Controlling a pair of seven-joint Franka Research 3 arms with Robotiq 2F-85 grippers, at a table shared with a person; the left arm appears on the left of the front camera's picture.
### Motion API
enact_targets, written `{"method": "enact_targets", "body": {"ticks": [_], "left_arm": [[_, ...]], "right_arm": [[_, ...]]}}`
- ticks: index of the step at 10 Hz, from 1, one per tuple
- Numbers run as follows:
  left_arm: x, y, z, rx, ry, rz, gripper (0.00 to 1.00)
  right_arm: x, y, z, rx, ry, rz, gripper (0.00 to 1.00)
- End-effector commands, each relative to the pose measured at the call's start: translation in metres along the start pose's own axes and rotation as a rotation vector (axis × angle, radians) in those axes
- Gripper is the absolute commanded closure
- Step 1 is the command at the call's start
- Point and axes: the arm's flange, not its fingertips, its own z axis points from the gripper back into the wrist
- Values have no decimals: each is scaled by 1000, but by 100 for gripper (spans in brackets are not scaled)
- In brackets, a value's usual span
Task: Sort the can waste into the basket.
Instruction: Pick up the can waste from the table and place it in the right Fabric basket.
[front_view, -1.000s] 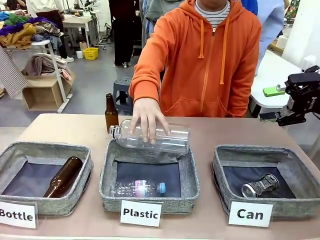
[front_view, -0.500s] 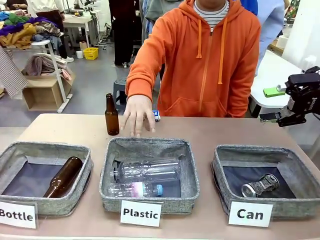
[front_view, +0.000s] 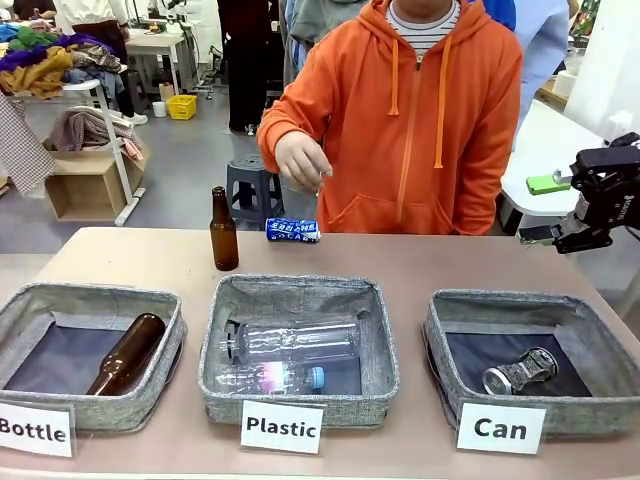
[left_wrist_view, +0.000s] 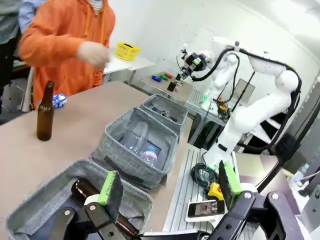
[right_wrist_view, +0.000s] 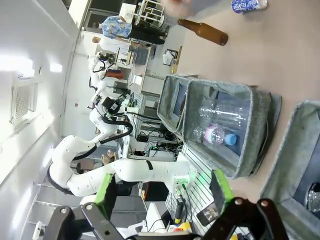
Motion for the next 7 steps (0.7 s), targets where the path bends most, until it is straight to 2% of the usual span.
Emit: {"method": "enact_targets", "body": {"ticks": [1, 4, 7], "left_arm": [[46, -10, -57, -9, 163, -199, 0], [116, -13, -151, 22, 386, -327, 0], [158, -31, -263, -18, 614, -592, 0]], "right_arm": [[-2, 2, -2, 20, -16, -6, 0], [-2, 2, -2, 20, -16, -6, 0], [-2, 2, -2, 20, -16, -6, 0]]}}
